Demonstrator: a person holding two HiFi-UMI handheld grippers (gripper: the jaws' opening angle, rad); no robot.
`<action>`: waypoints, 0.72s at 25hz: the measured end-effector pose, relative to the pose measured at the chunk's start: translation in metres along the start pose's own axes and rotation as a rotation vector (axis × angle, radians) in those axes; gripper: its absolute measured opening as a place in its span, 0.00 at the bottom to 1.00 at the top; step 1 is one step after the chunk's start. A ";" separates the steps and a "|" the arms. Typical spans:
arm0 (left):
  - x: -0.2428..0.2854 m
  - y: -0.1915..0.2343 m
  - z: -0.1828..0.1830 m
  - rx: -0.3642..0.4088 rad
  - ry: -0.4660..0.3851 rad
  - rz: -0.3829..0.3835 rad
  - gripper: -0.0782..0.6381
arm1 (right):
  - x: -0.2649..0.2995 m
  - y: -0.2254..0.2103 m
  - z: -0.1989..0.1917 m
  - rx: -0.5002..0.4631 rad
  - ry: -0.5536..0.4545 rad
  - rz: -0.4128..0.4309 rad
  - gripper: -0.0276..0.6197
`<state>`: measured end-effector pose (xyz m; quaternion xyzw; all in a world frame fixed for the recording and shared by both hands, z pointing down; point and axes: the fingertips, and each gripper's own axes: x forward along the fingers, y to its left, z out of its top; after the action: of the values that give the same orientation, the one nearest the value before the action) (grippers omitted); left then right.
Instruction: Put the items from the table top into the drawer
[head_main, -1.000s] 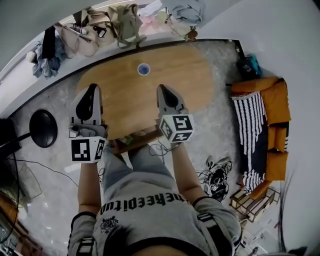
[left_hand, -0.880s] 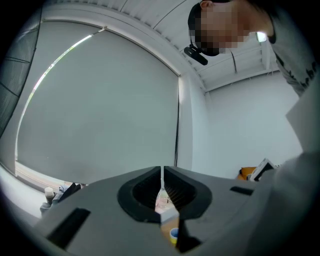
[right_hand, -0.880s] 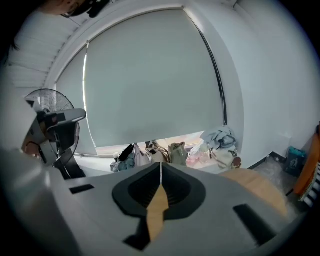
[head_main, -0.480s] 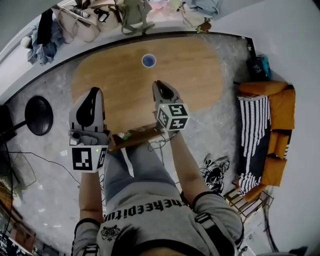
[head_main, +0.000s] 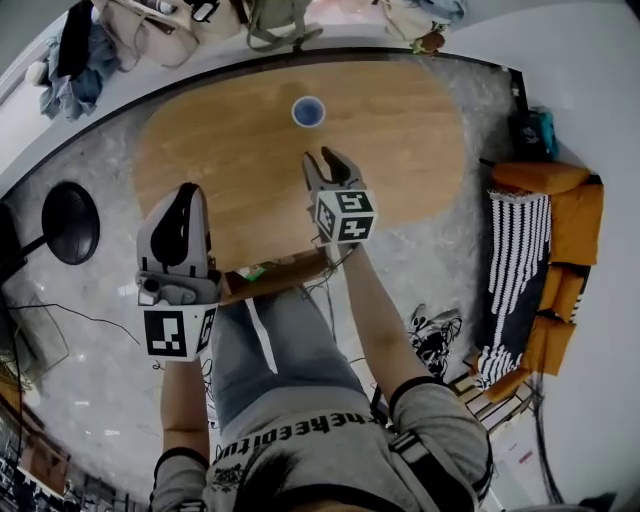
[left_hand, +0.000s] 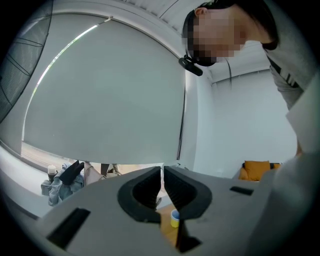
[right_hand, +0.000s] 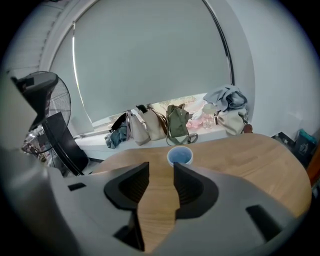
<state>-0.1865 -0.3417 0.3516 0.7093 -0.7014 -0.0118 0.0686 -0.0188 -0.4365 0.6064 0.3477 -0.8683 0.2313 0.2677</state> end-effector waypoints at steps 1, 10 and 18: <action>0.002 0.001 -0.005 -0.001 0.004 0.002 0.14 | 0.006 -0.003 -0.005 0.002 0.006 -0.003 0.29; 0.012 0.008 -0.052 -0.018 0.047 0.015 0.14 | 0.057 -0.032 -0.039 -0.021 0.029 -0.038 0.42; 0.021 0.009 -0.078 -0.016 0.079 0.004 0.14 | 0.096 -0.045 -0.052 -0.048 0.025 -0.048 0.50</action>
<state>-0.1859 -0.3568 0.4311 0.7071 -0.6996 0.0108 0.1018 -0.0289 -0.4813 0.7151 0.3590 -0.8616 0.2082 0.2923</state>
